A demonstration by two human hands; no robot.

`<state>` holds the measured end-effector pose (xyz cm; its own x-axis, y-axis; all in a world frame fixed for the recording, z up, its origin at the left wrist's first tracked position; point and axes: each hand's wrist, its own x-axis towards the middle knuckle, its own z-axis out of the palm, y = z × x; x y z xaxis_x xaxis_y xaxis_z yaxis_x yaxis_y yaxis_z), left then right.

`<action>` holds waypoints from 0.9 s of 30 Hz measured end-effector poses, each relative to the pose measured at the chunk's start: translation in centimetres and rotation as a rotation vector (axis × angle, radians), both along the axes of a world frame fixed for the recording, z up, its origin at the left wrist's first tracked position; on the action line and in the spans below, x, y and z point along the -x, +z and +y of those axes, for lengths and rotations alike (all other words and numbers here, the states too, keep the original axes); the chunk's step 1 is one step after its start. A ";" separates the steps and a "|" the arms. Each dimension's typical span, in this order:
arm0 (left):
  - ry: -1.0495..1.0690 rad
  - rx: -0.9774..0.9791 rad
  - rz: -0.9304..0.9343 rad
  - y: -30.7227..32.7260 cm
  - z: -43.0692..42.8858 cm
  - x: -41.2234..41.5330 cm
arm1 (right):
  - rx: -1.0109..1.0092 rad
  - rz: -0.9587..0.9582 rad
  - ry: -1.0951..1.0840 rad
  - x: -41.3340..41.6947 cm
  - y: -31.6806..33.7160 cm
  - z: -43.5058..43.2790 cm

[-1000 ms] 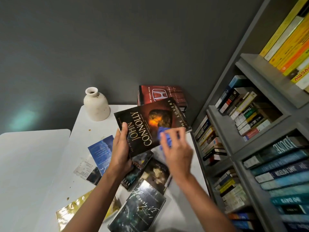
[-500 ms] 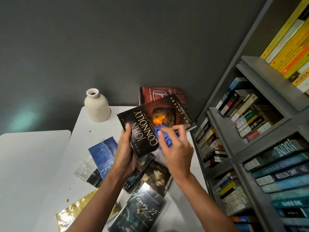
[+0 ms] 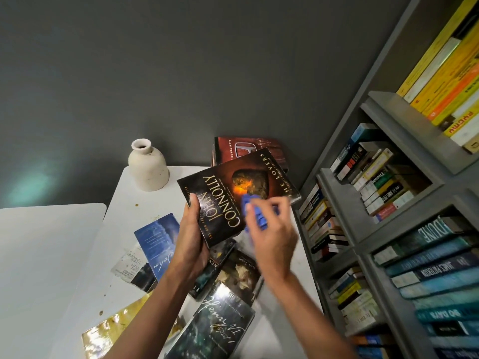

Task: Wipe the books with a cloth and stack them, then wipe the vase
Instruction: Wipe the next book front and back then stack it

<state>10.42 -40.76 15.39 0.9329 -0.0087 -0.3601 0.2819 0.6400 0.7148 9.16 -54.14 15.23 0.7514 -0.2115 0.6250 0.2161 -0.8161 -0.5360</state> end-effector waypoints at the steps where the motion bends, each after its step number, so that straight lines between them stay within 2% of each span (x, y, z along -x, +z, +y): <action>1: 0.009 -0.016 0.013 0.0 -0.1 0.0 | 0.045 0.007 0.094 0.9 -0.1 1.4; 4: 0.000 -0.007 0.025 0.0 0.0 0.4 | 0.174 0.004 0.322 3.0 -0.6 3.1; 6: 0.034 -0.046 0.035 -0.3 0.4 0.4 | 0.166 -0.028 0.297 2.3 -0.6 1.5; 10: 0.047 0.000 0.032 -0.2 1.5 0.2 | 0.040 -0.041 0.023 -0.5 -0.2 -3.6; 17: -0.103 0.091 0.151 0.6 3.7 -0.2 | 0.158 0.085 0.252 -1.3 0.8 -7.3; 21: -0.176 0.037 0.266 1.1 4.3 -0.7 | 0.199 0.094 0.287 -2.3 2.1 -7.2; 25: -0.330 -0.006 0.305 1.3 4.8 -0.8 | 0.199 0.199 0.295 -3.2 2.3 -8.2; 27: -0.371 -0.142 0.312 1.6 4.6 -0.6 | 0.136 0.239 0.322 -3.4 2.4 -8.5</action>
<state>11.06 -36.13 16.99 0.7241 -0.2501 -0.6427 0.6859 0.3588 0.6331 12.56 -62.63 17.65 0.8928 0.1300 0.4314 0.3542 -0.7944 -0.4935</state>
